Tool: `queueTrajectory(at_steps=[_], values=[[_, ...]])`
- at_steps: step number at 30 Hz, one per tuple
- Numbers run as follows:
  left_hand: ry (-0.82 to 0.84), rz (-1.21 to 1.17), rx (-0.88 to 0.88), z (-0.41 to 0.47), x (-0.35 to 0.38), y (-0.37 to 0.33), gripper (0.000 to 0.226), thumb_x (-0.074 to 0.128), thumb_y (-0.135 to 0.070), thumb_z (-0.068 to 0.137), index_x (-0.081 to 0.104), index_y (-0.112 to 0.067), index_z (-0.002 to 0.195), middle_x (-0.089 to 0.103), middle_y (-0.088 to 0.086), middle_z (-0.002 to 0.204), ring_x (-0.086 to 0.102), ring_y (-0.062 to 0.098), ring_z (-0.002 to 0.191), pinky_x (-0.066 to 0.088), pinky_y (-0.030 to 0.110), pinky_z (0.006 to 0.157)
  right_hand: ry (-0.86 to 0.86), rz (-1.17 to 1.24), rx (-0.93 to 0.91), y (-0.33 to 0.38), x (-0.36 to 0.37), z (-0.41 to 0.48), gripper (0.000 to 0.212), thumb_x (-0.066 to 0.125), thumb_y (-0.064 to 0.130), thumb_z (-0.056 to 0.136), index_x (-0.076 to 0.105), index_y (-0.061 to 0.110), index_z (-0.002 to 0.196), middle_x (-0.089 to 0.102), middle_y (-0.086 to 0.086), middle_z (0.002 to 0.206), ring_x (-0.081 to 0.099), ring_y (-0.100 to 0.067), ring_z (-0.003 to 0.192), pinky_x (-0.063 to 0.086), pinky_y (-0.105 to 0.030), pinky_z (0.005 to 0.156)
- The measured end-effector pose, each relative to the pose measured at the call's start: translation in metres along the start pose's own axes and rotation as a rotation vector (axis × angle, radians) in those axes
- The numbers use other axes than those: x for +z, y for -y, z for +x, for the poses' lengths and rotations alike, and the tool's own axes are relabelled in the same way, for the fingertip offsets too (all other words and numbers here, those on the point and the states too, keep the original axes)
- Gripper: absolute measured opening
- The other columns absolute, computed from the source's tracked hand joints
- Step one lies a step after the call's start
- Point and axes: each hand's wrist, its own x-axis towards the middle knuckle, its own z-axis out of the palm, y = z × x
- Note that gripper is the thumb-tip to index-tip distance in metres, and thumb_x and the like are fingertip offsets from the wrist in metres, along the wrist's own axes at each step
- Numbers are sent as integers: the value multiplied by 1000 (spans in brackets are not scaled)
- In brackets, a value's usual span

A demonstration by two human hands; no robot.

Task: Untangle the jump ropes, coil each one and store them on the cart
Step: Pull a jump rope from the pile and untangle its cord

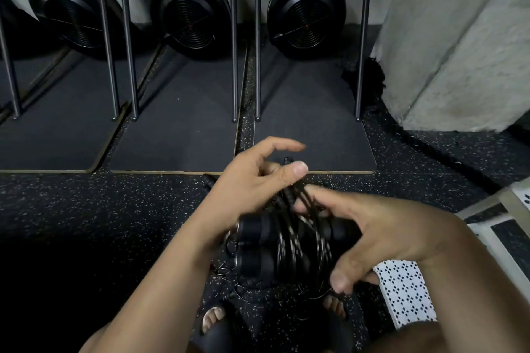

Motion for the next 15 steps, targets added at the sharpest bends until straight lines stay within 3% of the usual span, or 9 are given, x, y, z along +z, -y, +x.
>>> queueTrajectory(at_steps=[2, 4, 6, 9, 10, 12, 15], values=[[10, -155, -63, 2, 2, 0, 28, 70, -34, 104, 68, -21, 129, 67, 33, 90, 65, 21, 78, 57, 39, 73, -25, 131, -127, -3, -4, -2, 72, 82, -6, 87, 55, 32, 142, 72, -27, 99, 71, -23, 70, 47, -23, 45], [-69, -47, -65, -1, 7, 3, 13, 58, -4, 107, 71, -9, 107, 72, 11, 94, 66, -1, 79, 55, 21, 75, -81, 219, -252, -5, -8, 1, 59, 78, -4, 90, 46, 8, 138, 72, -23, 98, 69, -19, 68, 48, -21, 45], [-149, 136, -50, -3, 13, 6, 27, 54, -9, 108, 66, -19, 85, 61, -11, 73, 53, -3, 63, 46, 21, 67, -207, 282, -342, -7, -11, 6, 65, 84, 7, 88, 42, -3, 137, 68, -29, 111, 66, -22, 70, 48, -24, 45], [-125, 153, -7, -1, 19, 4, 21, 48, -40, 113, 66, -31, 108, 47, -7, 64, 43, 3, 56, 37, 28, 59, -490, 335, -407, -3, -13, 10, 60, 85, 18, 90, 53, 2, 138, 70, -24, 117, 64, -21, 72, 46, -25, 46], [-112, 178, -5, 0, 20, 5, 21, 47, -43, 113, 64, -32, 119, 48, -1, 67, 45, -2, 57, 37, 26, 60, -589, 344, -404, -2, -14, 11, 54, 82, 17, 91, 55, 4, 136, 72, -22, 116, 64, -20, 72, 45, -25, 47], [-123, 265, -4, 0, 21, 4, 25, 49, -42, 112, 58, -33, 134, 57, -10, 72, 52, -8, 61, 37, 18, 63, -744, 346, -371, -4, -16, 16, 49, 76, 13, 90, 56, 5, 134, 74, -20, 114, 64, -20, 72, 44, -26, 48], [-95, 381, -9, 0, 27, 3, 37, 57, -42, 109, 47, -40, 144, 53, -13, 55, 51, 0, 54, 34, 19, 56, -866, 349, -332, -11, -19, 24, 43, 77, 10, 90, 54, 8, 126, 69, -18, 107, 67, -22, 74, 47, -29, 50]])
